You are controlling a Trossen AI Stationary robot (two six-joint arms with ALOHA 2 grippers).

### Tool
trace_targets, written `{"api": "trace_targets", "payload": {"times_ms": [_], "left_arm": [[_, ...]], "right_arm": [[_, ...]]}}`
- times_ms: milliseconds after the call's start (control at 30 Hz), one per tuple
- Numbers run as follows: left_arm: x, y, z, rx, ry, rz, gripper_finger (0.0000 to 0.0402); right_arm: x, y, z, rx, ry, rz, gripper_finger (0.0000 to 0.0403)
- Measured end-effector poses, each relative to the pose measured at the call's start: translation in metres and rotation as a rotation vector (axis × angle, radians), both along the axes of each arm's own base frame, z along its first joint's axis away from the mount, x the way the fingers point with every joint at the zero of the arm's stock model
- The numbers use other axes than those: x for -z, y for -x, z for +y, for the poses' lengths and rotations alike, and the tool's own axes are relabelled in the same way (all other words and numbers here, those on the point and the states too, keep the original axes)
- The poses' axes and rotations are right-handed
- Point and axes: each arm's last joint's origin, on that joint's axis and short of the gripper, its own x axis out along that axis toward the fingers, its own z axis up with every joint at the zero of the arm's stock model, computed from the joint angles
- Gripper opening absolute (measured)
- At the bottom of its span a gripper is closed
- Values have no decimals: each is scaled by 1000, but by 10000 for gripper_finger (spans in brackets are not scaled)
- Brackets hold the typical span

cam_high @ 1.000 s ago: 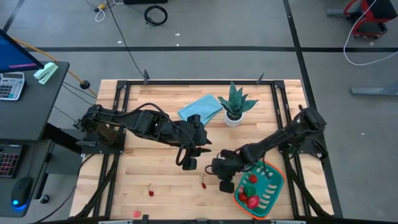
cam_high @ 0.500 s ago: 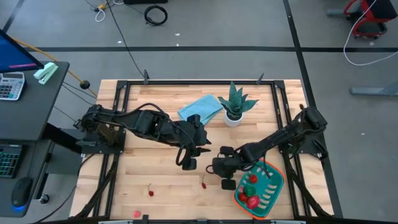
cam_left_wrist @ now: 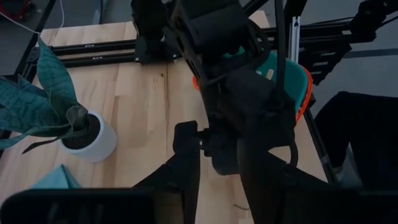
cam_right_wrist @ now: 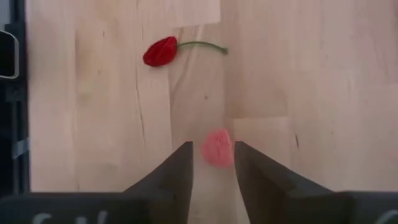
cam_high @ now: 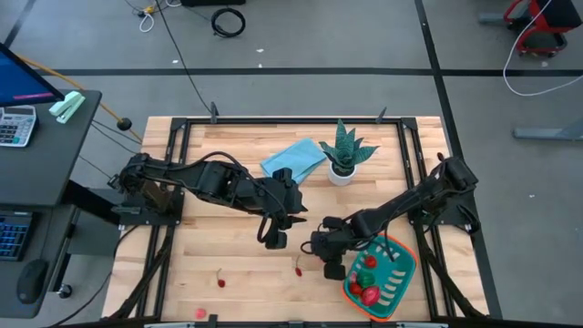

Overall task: Pick and placing Produce into tupperware
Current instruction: Put the middle apricot into the basket

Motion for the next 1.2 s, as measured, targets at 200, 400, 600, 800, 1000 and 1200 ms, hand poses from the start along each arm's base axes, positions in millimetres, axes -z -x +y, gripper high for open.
{"api": "trace_targets", "payload": {"times_ms": [200, 400, 600, 800, 1000, 1200], "left_arm": [[0, 0, 0, 0, -1, 3, 111], [0, 0, 0, 0, -1, 3, 111], [0, 0, 0, 0, -1, 3, 108], [0, 0, 0, 0, -1, 3, 107], [0, 0, 0, 0, -1, 3, 107], [0, 0, 0, 0, 0, 3, 107]], "right_arm": [[7, -1, 1, 0, 20, 15, 167], [23, -2, 9, -10, 49, 40, 179], [40, -5, 12, -10, 85, 58, 179], [47, -6, 12, -5, 109, 77, 164], [35, -3, 9, 6, 116, 57, 80], [-12, 16, 0, 34, 75, 32, 35]]}}
